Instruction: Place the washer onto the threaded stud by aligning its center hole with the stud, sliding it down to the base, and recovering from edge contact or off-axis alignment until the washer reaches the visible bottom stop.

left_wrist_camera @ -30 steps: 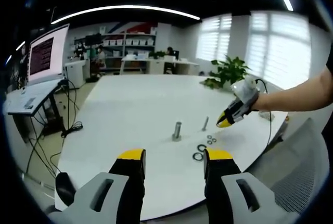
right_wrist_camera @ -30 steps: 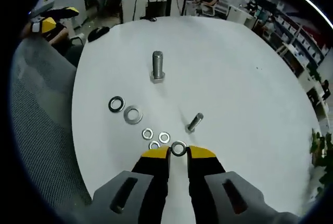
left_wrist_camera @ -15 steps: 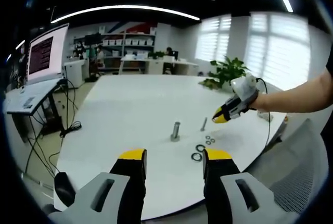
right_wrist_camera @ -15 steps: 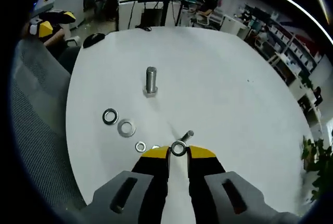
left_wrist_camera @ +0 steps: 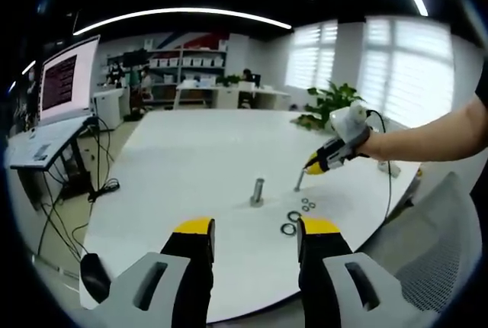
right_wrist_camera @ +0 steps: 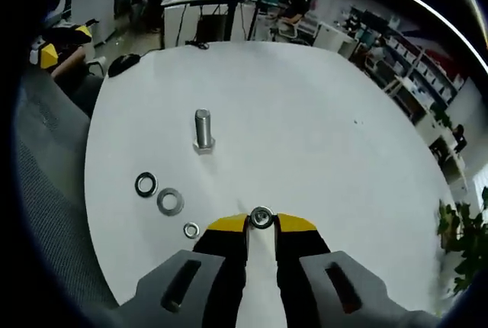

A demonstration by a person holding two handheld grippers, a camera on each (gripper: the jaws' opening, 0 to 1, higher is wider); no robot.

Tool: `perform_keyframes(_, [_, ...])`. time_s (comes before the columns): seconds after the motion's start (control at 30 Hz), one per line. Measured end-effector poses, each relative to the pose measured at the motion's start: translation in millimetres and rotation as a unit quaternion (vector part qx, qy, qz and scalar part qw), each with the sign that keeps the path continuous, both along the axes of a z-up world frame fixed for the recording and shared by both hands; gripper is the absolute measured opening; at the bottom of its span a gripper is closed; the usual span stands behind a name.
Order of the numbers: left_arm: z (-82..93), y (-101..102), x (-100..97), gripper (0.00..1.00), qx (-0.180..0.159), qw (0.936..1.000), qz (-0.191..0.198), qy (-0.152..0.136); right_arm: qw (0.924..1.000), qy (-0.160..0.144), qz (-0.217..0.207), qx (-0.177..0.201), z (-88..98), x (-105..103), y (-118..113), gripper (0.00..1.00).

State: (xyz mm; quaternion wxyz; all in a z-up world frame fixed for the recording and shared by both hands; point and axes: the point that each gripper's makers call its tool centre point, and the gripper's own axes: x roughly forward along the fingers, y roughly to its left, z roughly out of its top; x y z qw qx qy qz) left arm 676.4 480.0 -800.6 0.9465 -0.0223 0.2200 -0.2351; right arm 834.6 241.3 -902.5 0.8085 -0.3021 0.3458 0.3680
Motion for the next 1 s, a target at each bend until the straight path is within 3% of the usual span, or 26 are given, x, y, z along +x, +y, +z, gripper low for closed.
perform_keyframes(0.23, [-1.1,0.1,-0.2,0.41,0.0,1.0,-0.001,0.004,0.9999,0.004,0.001,-0.012,-4.4,5.4,-0.3,0.14])
perform_keyframes(0.67, [-1.8,1.2,0.3,0.41,-0.002,1.0,0.003,0.006,0.9996,0.021,-0.016,0.01,-6.5,8.1,0.8,0.14])
perform_keyframes(1.0, [-2.0,0.8,-0.1,0.41,-0.001,1.0,0.001,0.007,0.9995,0.026,-0.014,0.004,-10.0,4.1,-2.5,0.13])
